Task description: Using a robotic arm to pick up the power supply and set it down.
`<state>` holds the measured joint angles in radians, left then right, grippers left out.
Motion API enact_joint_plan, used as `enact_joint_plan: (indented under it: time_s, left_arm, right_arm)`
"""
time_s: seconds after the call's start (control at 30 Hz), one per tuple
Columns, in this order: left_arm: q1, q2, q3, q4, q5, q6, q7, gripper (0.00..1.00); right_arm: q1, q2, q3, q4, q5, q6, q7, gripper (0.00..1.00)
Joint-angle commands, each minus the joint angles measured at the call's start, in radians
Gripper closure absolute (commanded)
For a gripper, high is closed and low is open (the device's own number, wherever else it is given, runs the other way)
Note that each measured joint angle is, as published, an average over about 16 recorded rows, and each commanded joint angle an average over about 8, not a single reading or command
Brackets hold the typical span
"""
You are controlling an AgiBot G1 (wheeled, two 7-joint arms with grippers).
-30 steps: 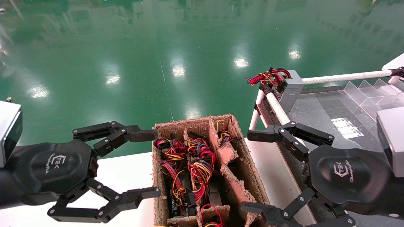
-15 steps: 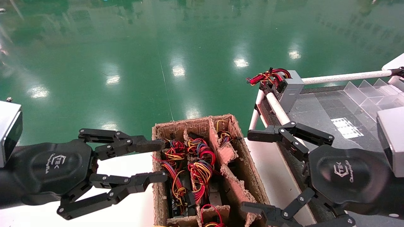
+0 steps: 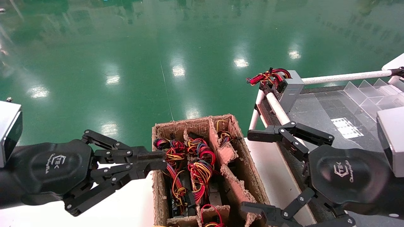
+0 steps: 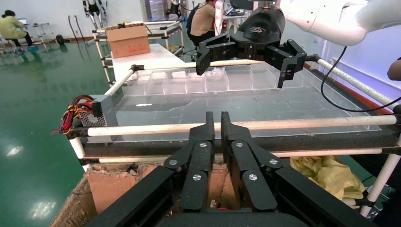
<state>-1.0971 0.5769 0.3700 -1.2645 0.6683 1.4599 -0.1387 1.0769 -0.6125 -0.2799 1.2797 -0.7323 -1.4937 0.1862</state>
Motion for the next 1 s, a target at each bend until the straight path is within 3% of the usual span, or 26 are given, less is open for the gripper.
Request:
enact_joint_plan:
  time_s: [0.03,0.2,0.47,1.0]
  left_arm:
    - [0.0,0.0,0.0,0.0,0.0,0.0,0.0,1.0]
    - [0.0,0.0,0.0,0.0,0.0,0.0,0.0,0.97]
    - [0.0,0.0,0.0,0.0,0.0,0.0,0.0,0.0]
    - [0.0,0.0,0.0,0.0,0.0,0.0,0.0,0.0]
  right_arm:
    - [0.0,0.0,0.0,0.0,0.0,0.0,0.0,0.0]
    - [0.0,0.0,0.0,0.0,0.0,0.0,0.0,0.0]
    - [0.0,0.0,0.0,0.0,0.0,0.0,0.0,0.0]
    - [0.014,0.009,-0.009,-0.022,-0.038,0.023,0.011,0.0]
